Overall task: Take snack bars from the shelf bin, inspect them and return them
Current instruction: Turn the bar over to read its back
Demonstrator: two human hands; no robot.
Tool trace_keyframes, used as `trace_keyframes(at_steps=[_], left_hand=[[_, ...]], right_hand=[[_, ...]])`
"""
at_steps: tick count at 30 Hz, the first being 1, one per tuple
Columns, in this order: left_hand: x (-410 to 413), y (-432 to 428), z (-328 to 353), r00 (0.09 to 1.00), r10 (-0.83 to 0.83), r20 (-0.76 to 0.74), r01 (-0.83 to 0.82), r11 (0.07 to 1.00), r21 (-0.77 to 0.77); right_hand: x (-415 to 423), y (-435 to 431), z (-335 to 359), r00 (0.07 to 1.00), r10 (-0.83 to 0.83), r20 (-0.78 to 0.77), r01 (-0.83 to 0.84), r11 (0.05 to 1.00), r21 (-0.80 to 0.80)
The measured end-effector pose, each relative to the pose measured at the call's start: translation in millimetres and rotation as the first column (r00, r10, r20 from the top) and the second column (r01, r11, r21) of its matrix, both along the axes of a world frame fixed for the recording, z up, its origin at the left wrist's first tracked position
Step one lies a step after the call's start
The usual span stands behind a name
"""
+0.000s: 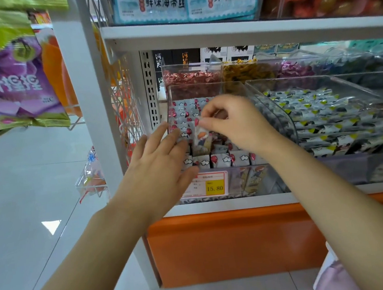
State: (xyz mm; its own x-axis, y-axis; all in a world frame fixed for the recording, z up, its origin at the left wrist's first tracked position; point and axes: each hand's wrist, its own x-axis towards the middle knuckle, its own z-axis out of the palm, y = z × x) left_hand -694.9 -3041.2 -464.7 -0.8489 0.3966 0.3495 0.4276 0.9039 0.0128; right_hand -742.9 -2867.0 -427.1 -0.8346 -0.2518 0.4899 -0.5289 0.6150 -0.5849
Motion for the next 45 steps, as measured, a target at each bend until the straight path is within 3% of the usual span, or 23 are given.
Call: trace_keyframes(at_steps=[4,8,13,15,20,26,29,34,41,45], left_hand=[[1.7,3.7,5.6,0.997,-0.014,-0.079,0.027,0.986,0.163],[5.8,14.1,10.2,0.994,-0.027,-0.108,0.066,0.924,0.377],[12.7,31.7,13.3,0.970,-0.197,0.142,0.018,0.640,0.768],[13.8,36.6,14.1,0.945,-0.272,0.182,-0.016,0.518,0.855],[12.1,38.0,12.8,0.911,-0.321,0.259,-0.152,0.323,0.934],[7.8,38.1,13.0,0.826,-0.487,0.284,-0.337,-0.022,0.941],[6.7,39.1,14.3,0.807,-0.529,0.264,-0.396,-0.152,0.906],[6.9,40.9,13.9,0.805,-0.538,0.249,-0.413,-0.207,0.887],[6.9,40.6,10.2,0.870,-0.430,0.242,-0.327,-0.135,0.935],[6.5,42.6,9.5,0.876,-0.430,0.219,-0.284,-0.092,0.954]], right_hand=[[17.9,15.5,8.7,0.993,-0.079,-0.086,0.056,0.967,-0.250],[37.8,35.4,8.8,0.997,-0.077,0.001,0.064,0.831,-0.553],[56.1,47.2,-4.5,0.978,0.103,0.179,0.089,0.572,-0.815],[60.1,49.2,-10.0,0.963,0.151,0.223,0.119,0.504,-0.855],[62.2,59.7,-16.0,0.921,0.279,0.271,0.135,0.424,-0.895],[65.4,64.0,-19.1,0.889,0.342,0.306,0.131,0.449,-0.884],[66.3,62.7,-19.6,0.884,0.340,0.322,0.139,0.466,-0.874],[65.9,62.5,-19.3,0.875,0.346,0.340,0.165,0.447,-0.879],[64.7,60.3,-19.8,0.854,0.368,0.368,0.217,0.392,-0.894],[62.1,59.3,-20.8,0.836,0.411,0.363,0.280,0.249,-0.927]])
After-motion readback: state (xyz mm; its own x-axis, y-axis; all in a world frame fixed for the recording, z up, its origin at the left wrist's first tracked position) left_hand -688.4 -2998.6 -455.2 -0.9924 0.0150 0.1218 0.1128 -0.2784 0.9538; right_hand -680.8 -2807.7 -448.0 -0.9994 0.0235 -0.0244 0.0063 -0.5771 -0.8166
